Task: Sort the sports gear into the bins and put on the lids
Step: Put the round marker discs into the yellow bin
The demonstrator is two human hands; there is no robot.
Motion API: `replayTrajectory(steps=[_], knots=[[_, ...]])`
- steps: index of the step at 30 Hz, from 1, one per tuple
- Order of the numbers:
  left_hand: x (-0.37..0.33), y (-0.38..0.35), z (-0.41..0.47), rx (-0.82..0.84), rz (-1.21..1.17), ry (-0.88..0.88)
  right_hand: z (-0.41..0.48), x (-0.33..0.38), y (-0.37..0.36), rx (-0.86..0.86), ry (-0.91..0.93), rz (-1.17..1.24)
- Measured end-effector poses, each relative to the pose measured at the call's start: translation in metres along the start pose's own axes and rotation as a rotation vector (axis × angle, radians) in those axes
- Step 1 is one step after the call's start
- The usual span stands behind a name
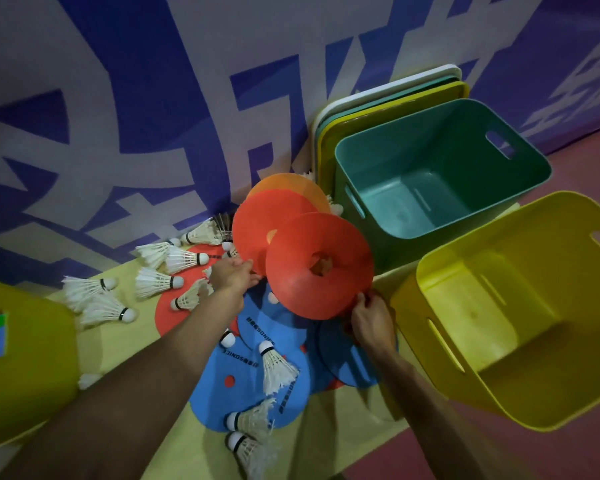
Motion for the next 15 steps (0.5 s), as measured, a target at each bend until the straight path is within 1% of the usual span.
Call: replayTrajectory(steps=[6,10,15], knots=[[-0.014,0.052,-0.020,-0.139,0.065,-0.094,-0.017,0.026,-0.002,0.011,0.143,-0.029],[-0.026,0.090,-0.041,-0.241,0.129,-0.161,-0.023,0.040,-0.019,0.075,0.176,0.047],[-0.027,0.141,-0.062,-0.257,0.077,-0.203,-0.042,0.069,-0.041,0.108,0.271,0.070]])
Point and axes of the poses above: each hand's wrist, its own z-axis towards the middle knuckle, its own y-axis out of the back of the hand, x = y × z, the point moved 5 cm from there along z, towards the middle knuckle, and after that the axes turned 11 degrees about x, right-handed, at the moved point
